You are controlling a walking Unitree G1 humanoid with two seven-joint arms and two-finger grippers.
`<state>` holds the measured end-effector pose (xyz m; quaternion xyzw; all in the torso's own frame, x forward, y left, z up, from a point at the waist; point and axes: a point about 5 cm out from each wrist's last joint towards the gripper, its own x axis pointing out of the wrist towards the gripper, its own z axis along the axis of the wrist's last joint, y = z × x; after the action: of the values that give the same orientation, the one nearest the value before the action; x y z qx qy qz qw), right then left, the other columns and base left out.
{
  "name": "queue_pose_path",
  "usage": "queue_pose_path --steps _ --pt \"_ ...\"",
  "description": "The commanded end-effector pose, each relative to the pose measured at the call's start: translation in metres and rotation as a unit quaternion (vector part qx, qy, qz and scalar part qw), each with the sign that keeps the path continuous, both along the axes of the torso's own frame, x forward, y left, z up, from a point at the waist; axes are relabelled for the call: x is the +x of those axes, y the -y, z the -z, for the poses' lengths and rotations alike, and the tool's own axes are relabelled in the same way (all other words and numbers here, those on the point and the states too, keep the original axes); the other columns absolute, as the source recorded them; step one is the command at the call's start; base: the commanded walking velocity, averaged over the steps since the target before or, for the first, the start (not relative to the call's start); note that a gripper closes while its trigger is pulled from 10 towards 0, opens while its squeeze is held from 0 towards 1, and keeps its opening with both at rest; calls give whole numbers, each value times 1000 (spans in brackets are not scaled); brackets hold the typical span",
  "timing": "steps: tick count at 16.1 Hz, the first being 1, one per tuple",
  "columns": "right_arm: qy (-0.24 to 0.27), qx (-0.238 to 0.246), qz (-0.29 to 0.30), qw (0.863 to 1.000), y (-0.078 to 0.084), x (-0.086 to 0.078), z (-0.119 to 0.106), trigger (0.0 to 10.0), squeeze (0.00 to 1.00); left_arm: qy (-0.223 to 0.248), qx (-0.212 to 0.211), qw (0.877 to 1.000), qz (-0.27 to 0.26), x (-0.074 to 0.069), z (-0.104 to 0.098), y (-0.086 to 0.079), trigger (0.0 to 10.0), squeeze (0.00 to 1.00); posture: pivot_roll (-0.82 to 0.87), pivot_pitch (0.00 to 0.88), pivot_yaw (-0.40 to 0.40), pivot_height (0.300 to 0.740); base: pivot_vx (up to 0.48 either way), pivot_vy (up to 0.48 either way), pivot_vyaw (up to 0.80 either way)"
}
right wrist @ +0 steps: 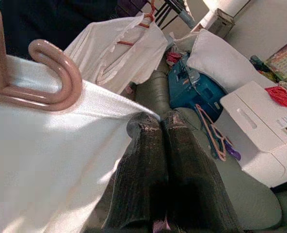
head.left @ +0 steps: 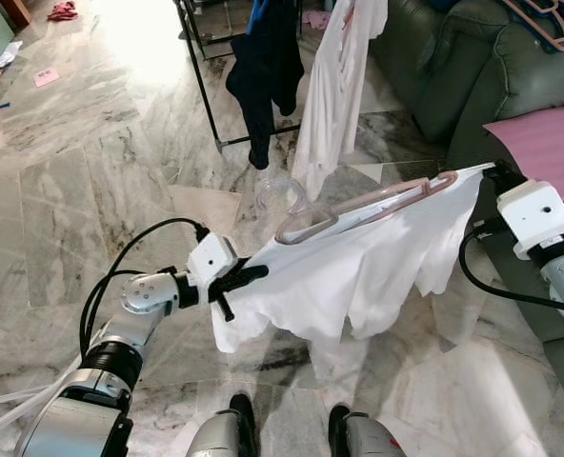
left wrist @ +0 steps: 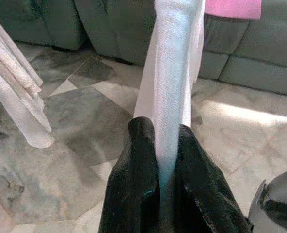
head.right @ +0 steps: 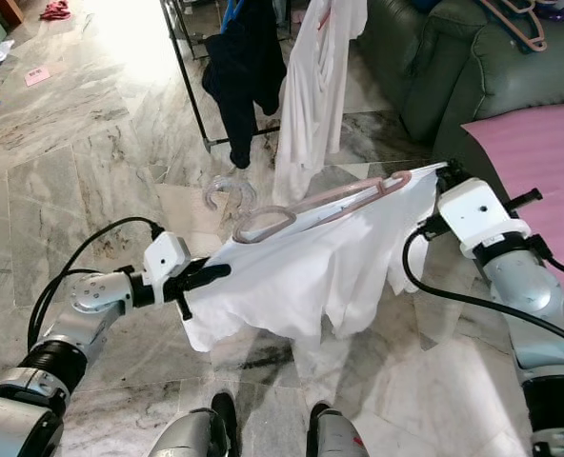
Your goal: Hang hanger
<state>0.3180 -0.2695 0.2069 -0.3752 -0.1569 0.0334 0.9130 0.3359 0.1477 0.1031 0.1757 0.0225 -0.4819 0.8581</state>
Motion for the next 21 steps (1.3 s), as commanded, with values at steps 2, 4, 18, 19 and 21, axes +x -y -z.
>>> queue_pose_path --steps 2,4,18,19,21 --pt "35 20 7 999 4 -2 -18 0 0 -45 39 998 -18 -12 24 -18 0 0 -44 280 74 740 0 0 0" --pt "41 25 -8 999 -3 -2 -25 0 0 -52 58 997 -8 -17 32 -15 0 0 -45 277 74 740 0 0 0" --pt "-19 28 1 999 -7 3 -14 0 0 29 -29 997 -69 10 -12 -17 0 0 -48 267 62 740 0 0 0" --pt "-20 28 2 999 -7 3 -13 0 0 31 -29 997 -72 10 -13 -18 0 0 -48 267 62 740 0 0 0" --pt "-27 33 5 999 -6 2 -8 0 0 27 -44 994 -96 14 -19 -28 0 0 -46 265 64 740 0 0 0"
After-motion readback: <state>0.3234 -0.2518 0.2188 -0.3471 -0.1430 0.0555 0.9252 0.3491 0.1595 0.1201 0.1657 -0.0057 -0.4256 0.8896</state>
